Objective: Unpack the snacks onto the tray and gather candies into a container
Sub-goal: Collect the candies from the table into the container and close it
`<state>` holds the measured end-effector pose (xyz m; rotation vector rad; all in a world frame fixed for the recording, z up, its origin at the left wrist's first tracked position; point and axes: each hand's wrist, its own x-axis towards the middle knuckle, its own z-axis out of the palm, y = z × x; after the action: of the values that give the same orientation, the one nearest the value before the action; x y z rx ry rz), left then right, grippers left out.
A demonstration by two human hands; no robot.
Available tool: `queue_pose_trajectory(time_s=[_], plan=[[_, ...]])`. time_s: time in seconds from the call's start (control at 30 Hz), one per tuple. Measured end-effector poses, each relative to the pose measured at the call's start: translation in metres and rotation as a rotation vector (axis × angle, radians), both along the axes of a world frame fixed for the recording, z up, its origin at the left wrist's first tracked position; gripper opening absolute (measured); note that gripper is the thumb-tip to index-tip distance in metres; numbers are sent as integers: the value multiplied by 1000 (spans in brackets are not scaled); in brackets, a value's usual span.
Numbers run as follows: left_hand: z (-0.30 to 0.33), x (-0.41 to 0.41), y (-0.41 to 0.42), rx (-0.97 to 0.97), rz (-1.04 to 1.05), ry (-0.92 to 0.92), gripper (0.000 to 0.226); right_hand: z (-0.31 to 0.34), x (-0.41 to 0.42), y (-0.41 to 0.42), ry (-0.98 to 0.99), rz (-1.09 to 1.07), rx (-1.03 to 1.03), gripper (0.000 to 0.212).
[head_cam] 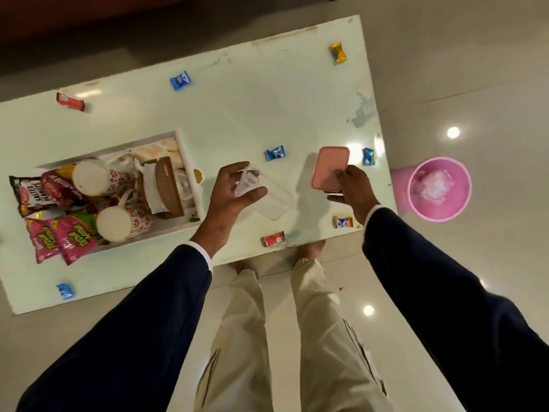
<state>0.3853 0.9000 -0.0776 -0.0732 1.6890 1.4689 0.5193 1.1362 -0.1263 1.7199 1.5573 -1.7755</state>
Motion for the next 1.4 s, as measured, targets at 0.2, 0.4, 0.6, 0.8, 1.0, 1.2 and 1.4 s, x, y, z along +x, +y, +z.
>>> queue_pose_trajectory(time_s=[0.2,0.4,0.6,0.8,1.0,1.2,1.4], plan=[[-26,1,14,-84,-40,172,78,-33,-17,4,-48,-41,-14,37],[-30,8,13,-180,-176,175,87,-10,4,-24,-179,101,252,58],[-36,16,2,-187,-389,202,90,14,9,-64,106,122,-161,34],[-52,8,-13,-465,-576,634,92,4,-17,-76,103,163,-118,33],[-67,3,-17,-433,-574,533,93,-9,-40,-88,72,222,-81,43],[-71,5,-27,-368,-508,384,94,-11,-45,-92,-51,312,-12,54],[-46,-1,-62,-381,-503,519,71,25,-40,-107,13,583,447,44]])
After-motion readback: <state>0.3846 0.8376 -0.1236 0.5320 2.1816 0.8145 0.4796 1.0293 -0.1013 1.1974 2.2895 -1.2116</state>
